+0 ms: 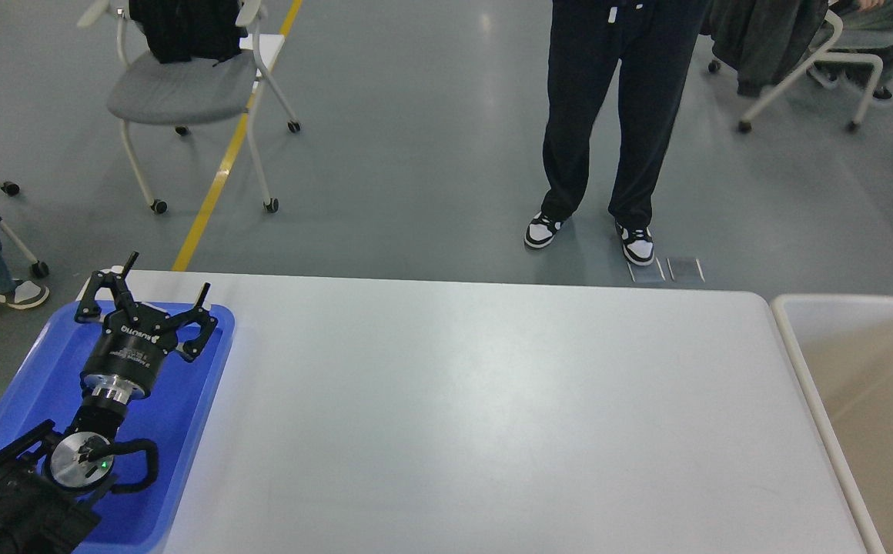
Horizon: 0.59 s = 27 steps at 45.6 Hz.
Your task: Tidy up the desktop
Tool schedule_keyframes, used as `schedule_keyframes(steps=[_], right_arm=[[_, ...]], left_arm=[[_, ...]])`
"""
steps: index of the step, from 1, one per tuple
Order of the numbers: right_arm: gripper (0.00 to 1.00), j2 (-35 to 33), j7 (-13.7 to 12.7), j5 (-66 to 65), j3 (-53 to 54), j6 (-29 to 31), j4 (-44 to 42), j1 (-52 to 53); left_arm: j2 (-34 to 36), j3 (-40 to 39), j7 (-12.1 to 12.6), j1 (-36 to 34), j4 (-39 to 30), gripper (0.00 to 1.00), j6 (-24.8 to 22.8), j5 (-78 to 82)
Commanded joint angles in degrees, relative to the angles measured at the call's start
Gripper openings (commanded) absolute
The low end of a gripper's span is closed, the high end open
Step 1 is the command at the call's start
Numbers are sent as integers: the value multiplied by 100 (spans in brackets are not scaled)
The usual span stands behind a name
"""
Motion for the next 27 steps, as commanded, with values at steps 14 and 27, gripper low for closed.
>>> schedule_keyframes(steps=[14,27], right_arm=[[0,-161,23,-3,2425,-660,-2143,-3673],[0,621,41,6,4121,-854,-3715,-5703]], left_arm=[[5,0,-7,0,0,99,-2,0],[5,0,-7,0,0,99,7,0]])
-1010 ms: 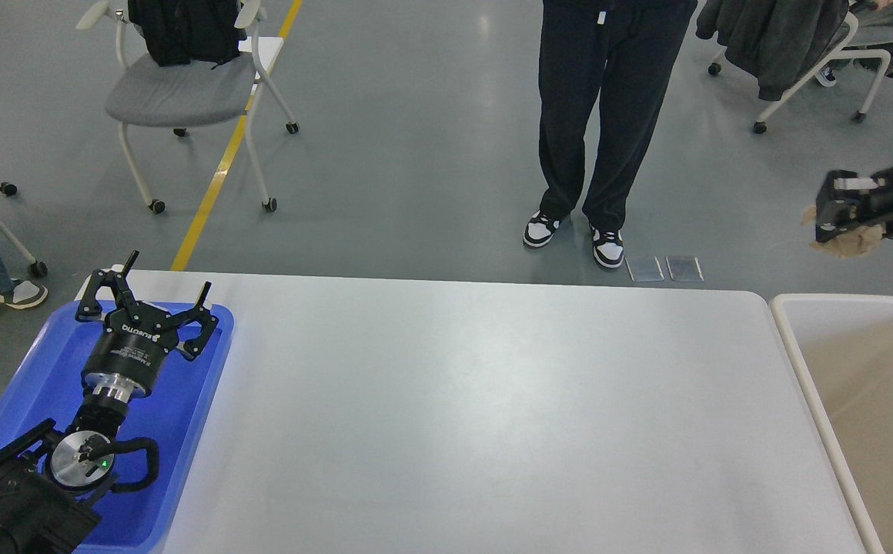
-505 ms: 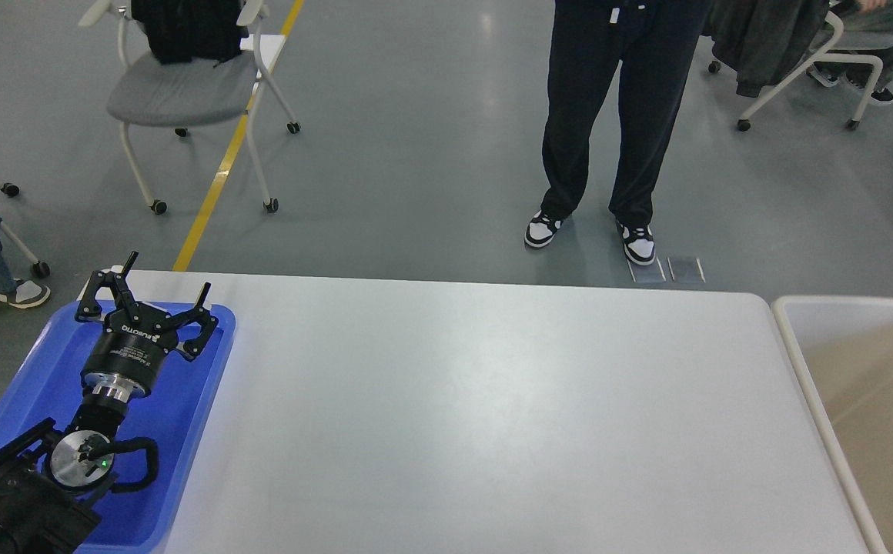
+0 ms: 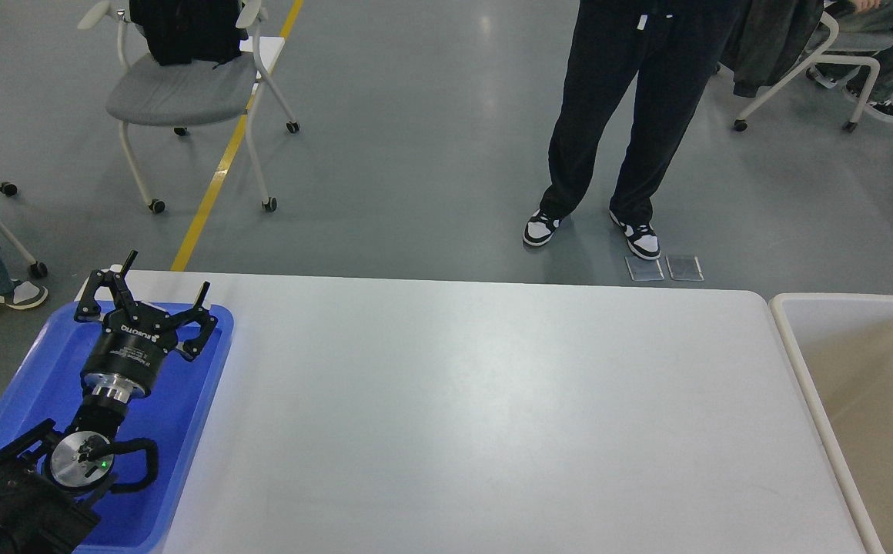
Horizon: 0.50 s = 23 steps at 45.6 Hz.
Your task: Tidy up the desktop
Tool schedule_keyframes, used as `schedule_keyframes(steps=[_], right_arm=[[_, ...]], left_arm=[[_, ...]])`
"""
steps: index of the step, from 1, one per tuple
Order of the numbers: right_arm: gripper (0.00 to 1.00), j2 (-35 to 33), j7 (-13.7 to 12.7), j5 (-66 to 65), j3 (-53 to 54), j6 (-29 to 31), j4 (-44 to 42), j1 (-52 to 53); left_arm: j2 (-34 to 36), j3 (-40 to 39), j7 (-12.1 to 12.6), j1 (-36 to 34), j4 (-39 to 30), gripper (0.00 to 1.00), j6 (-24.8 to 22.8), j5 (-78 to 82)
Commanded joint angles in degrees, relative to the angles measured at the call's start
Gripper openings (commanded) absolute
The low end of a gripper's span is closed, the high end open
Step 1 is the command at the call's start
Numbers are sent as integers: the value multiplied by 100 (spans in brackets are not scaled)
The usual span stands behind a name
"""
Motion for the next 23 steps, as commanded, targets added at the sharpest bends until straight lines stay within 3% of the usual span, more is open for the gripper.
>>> schedule_keyframes(steps=[1,12,23], right_arm=[[0,610,23,9,1517,-166,-1367,-1827],[0,1287,41,0,1958,-210,-2343,-2628],[0,2017,41,35,2098,-913,-3012,-3208]], left_arm=[[-8,0,0,0,0,99,8,0],[1,0,-9,0,0,99,-1,0],[1,0,-9,8,0,99,-1,0]])
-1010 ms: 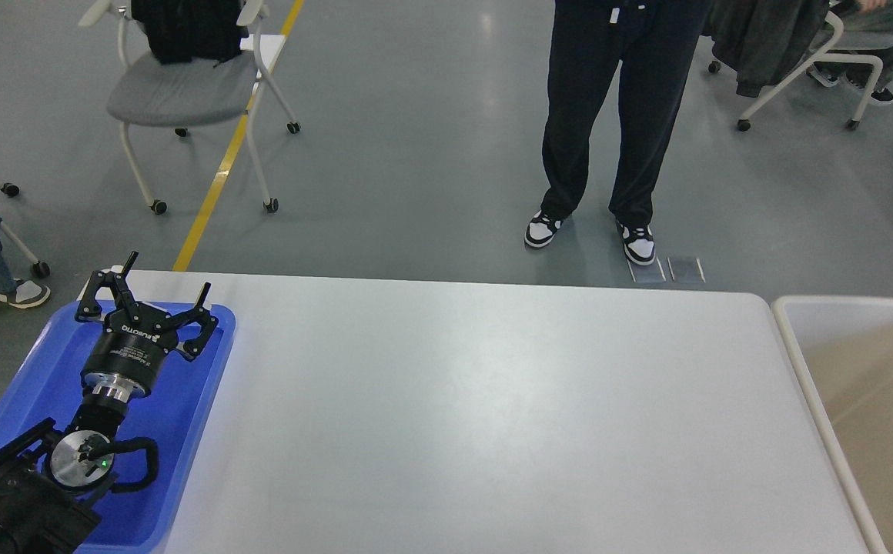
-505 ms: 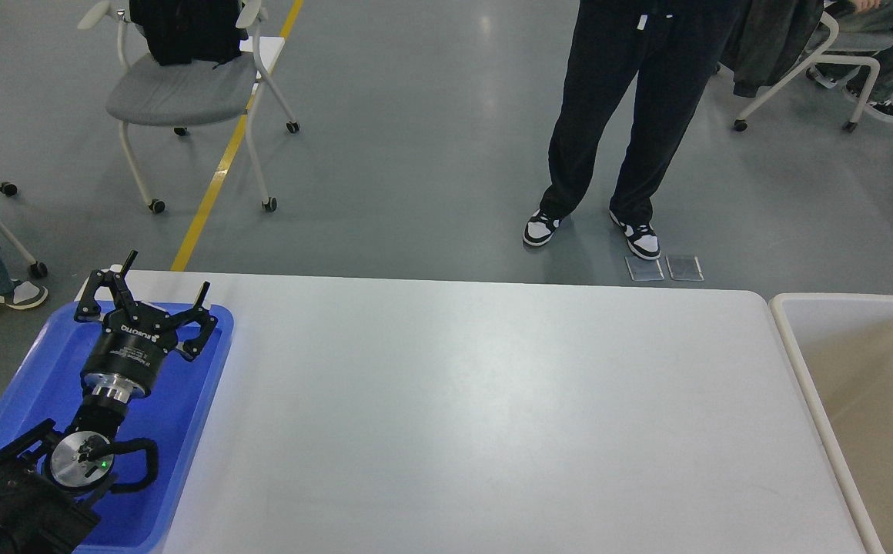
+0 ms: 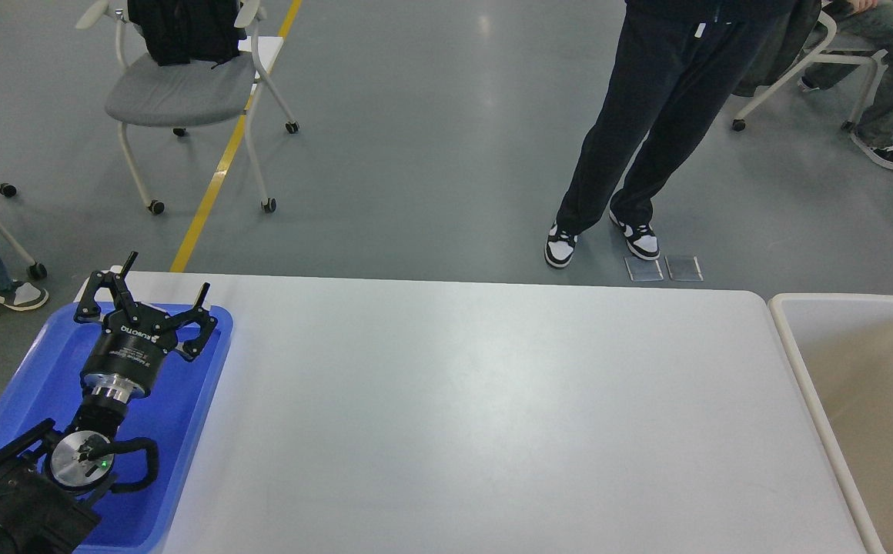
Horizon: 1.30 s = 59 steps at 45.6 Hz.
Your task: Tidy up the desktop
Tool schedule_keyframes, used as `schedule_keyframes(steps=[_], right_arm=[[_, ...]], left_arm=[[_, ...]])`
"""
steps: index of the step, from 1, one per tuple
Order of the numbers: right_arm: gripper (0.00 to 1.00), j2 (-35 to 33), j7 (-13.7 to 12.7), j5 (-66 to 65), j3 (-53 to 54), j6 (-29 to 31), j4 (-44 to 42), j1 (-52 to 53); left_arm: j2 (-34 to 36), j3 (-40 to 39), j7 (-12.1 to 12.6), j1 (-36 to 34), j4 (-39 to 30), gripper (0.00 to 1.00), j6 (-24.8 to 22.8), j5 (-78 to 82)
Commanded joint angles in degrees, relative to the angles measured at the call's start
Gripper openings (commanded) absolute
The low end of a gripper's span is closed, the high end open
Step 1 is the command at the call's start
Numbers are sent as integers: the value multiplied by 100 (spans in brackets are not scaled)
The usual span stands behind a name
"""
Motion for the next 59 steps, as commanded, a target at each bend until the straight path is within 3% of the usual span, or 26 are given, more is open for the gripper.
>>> schedule_keyframes(steps=[1,10,22,55,56,57,59], right_arm=[[0,702,6,21,336,-592,-741,-728],[0,1274,6,21,767,-1611,-758,-966],[0,1968,6,21,987,-2271,-1039,-983],[0,2346,15,30,1268,-2587,-1189,-1018],[10,2364,6,30,1268,-2605,-1189,-1018],[32,2399,6,21,1268,-2622,-1189,-1010],[45,2408,6,21,1259,-2631,-1189,-1010]], left_arm=[[2,0,-4,4,8,99,7,0],[2,0,-4,4,-1,99,7,0],[2,0,-4,4,-1,99,7,0],[2,0,-4,4,8,99,7,0],[2,0,-4,4,0,99,7,0],[2,0,-4,4,-1,99,7,0],[2,0,-4,4,-1,99,-2,0]])
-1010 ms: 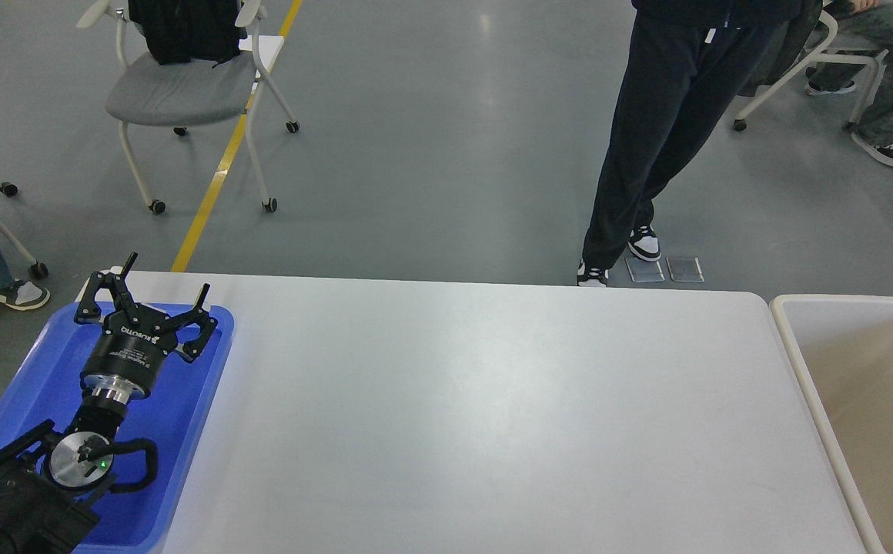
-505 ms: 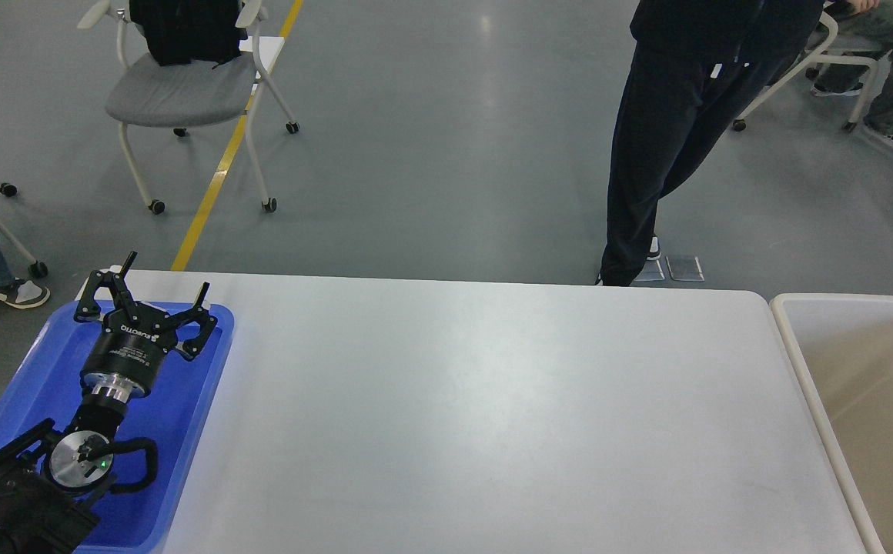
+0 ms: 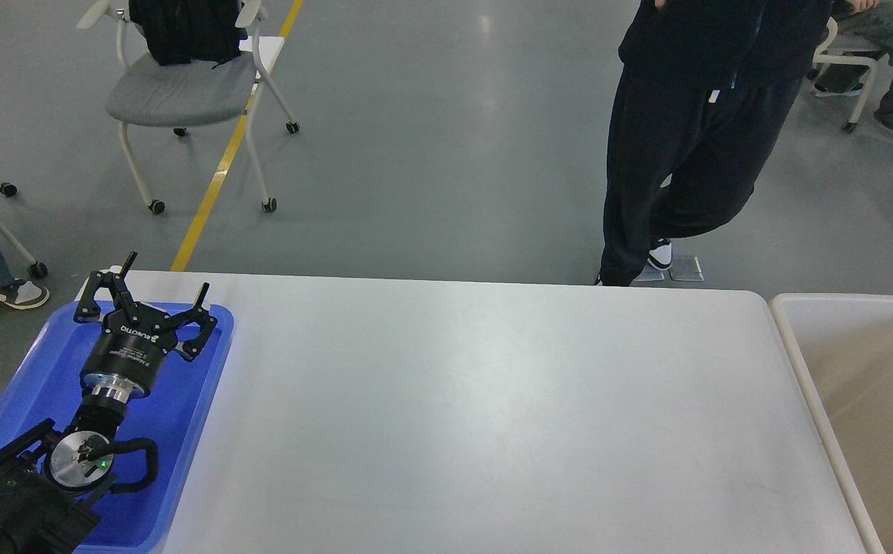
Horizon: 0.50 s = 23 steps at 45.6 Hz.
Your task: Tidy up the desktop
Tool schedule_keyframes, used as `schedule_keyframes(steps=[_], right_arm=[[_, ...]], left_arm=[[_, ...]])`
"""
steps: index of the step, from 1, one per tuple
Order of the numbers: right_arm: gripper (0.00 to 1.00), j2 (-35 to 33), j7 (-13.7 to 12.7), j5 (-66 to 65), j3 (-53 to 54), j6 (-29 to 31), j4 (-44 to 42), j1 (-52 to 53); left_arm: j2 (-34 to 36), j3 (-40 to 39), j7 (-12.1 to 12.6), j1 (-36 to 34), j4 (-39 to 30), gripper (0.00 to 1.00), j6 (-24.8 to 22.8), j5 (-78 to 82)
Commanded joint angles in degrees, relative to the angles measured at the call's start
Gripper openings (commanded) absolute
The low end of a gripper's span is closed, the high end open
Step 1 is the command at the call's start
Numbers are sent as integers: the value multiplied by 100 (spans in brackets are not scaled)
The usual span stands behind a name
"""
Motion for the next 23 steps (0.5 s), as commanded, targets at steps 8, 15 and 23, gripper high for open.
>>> schedule_keyframes(steps=[8,15,23], right_arm=[[87,93,-3,-8,1,-78,2,-4],[90,32,-3,-8,19,-78,10,22],[99,-21,-3,-8,115,-52,81,101]], left_arm=[[0,0,0,0,-1,99,0,0],[0,0,0,0,8,99,0,0],[0,0,0,0,-1,99,0,0]])
